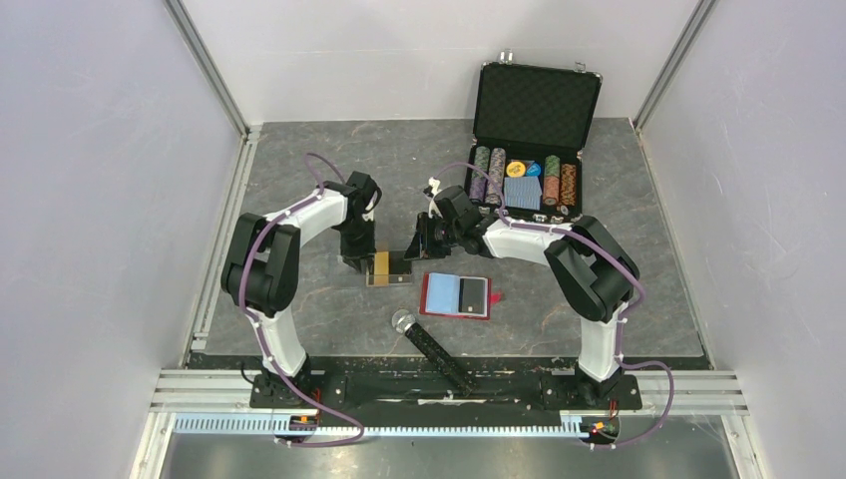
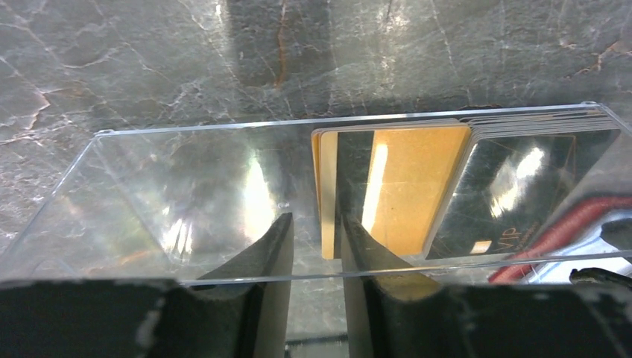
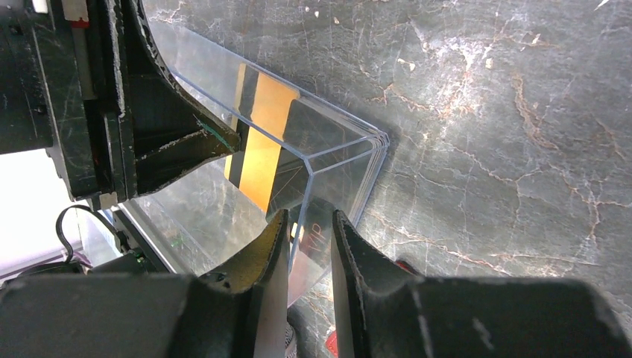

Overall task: Put the credit cards into the card holder
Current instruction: Pick up the credit card from the storage box.

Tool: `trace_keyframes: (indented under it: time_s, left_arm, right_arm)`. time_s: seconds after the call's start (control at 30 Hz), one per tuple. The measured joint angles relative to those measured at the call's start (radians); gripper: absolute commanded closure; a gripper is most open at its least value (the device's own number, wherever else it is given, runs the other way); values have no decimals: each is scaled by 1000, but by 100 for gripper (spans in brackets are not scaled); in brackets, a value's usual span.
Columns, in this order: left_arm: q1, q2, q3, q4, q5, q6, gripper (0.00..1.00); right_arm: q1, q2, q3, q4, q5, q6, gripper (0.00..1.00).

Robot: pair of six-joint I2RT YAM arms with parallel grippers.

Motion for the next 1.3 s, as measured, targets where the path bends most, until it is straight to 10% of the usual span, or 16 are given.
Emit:
trace_keyframes:
  time_s: [0.57,1.3]
  left_arm:
    - [6,-9,-20,21,66,0,98]
    - [-10,-92,-48,23,71,-1,91]
  right_arm:
    - [0,-3,-10,16,0,11,81]
    - [-5,-18,-27,11,1,10,81]
